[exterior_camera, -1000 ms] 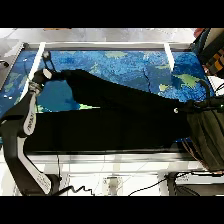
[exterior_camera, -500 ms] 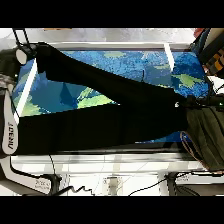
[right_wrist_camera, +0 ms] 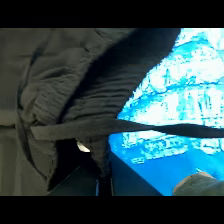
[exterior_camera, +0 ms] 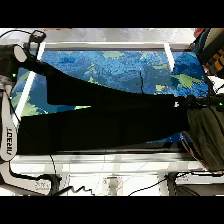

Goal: Fold the clothes and pants, and hang the long-sleeved shirts on hangers.

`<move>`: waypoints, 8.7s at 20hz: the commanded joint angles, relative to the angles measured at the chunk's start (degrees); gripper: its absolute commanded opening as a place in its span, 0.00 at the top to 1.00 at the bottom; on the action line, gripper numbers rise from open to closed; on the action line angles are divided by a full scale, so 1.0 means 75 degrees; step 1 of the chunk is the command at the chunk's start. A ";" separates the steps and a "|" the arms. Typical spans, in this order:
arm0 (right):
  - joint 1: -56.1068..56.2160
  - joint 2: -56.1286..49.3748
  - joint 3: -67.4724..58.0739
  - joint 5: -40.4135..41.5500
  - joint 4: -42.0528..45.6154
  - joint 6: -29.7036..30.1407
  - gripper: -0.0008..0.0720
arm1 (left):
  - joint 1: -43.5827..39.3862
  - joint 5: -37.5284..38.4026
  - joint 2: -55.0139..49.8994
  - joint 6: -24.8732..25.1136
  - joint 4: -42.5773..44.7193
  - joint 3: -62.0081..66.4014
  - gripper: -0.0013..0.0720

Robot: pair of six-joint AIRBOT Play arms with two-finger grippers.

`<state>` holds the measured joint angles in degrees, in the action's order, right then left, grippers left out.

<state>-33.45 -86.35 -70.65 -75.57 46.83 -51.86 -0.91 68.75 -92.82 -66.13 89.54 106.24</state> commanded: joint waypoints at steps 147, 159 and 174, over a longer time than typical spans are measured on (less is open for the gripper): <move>0.1364 0.1460 0.0026 0.1632 0.2503 -0.4153 0.10 | 0.4628 0.0038 0.0595 -0.1923 0.0003 -0.2535 0.41; 0.2294 0.1941 0.2008 0.1489 0.4025 -0.8495 0.10 | 0.4803 -0.0093 0.0621 -0.1574 -0.0006 -0.4089 0.41; 0.2422 0.0941 0.2993 0.6607 0.4532 -0.7936 0.63 | 0.4867 0.0501 0.0737 -0.1690 0.0029 -0.4366 0.41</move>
<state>-15.35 -78.72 -48.31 -30.89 80.77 -116.71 35.40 70.85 -87.88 -78.65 89.60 73.54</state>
